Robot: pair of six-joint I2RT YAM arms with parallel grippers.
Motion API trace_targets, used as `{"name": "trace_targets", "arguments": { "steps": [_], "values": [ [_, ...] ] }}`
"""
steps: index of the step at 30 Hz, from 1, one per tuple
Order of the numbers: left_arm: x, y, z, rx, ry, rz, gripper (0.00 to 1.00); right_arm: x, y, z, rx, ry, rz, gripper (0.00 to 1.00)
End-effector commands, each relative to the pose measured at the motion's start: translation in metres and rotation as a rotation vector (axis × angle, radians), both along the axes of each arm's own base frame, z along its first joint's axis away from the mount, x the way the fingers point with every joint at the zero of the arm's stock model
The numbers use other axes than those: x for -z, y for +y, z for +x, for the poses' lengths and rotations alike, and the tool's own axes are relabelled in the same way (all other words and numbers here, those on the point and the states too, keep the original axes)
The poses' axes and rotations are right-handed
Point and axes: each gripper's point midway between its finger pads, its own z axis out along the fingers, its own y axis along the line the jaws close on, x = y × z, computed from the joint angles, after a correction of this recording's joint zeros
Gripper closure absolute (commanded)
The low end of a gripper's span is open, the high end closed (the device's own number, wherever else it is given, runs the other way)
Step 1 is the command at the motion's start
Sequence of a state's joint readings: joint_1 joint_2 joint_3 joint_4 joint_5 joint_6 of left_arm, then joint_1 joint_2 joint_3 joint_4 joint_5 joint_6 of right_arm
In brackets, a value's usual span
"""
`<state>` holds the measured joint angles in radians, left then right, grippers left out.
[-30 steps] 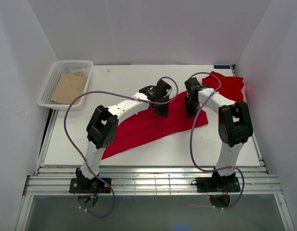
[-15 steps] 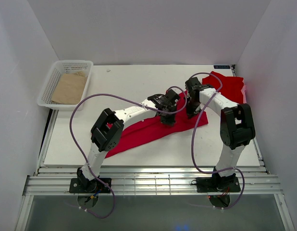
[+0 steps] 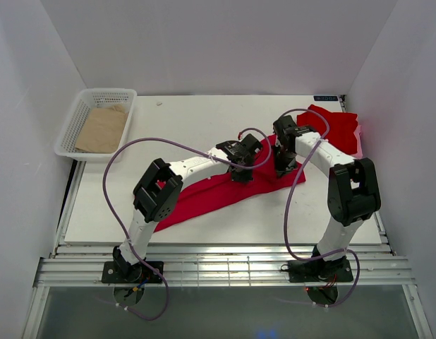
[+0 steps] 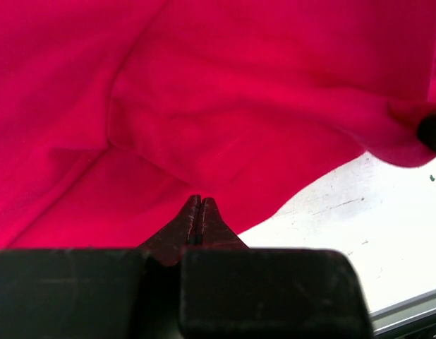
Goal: Fold and stack the t-shirts
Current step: Rotate the tshirt 90 degrees
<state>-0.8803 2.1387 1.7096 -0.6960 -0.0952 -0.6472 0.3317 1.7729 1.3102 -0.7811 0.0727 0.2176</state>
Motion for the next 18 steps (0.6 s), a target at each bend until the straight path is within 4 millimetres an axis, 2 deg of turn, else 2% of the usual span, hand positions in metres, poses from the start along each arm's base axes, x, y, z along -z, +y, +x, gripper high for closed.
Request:
{"name": "trace_targets", "arguments": {
  "steps": [1,5,6,8,9,12,15,16,18],
  "values": [
    [-0.011,-0.005,0.008,-0.029,-0.050,-0.024,1.00,-0.009,0.000,-0.013,-0.003,0.012,0.010,0.92],
    [-0.016,-0.009,0.012,-0.034,-0.063,-0.049,1.00,-0.001,-0.001,-0.019,-0.006,0.037,0.003,0.92],
    [-0.017,-0.012,0.014,-0.032,-0.069,-0.061,1.00,0.003,-0.001,-0.021,-0.011,0.048,0.002,0.90],
    [-0.019,-0.017,0.014,-0.022,-0.068,-0.077,1.00,0.005,-0.001,-0.016,-0.007,0.027,-0.002,0.78],
    [-0.017,-0.020,0.016,-0.019,-0.072,-0.085,1.00,0.002,-0.002,-0.011,0.000,0.005,-0.010,0.70],
    [-0.011,-0.025,0.017,-0.013,-0.065,-0.091,1.00,-0.007,-0.001,0.010,0.007,-0.052,-0.021,0.62],
    [-0.005,-0.027,0.016,-0.009,-0.050,-0.094,1.00,-0.006,-0.001,0.025,0.007,-0.056,-0.046,0.61],
    [0.002,-0.026,0.014,-0.010,-0.040,-0.085,1.00,-0.012,0.001,0.036,0.009,-0.082,-0.048,0.61],
    [0.006,-0.025,0.013,-0.007,-0.038,-0.080,1.00,-0.007,0.000,0.045,0.006,-0.080,-0.061,0.61]
  ]
}}
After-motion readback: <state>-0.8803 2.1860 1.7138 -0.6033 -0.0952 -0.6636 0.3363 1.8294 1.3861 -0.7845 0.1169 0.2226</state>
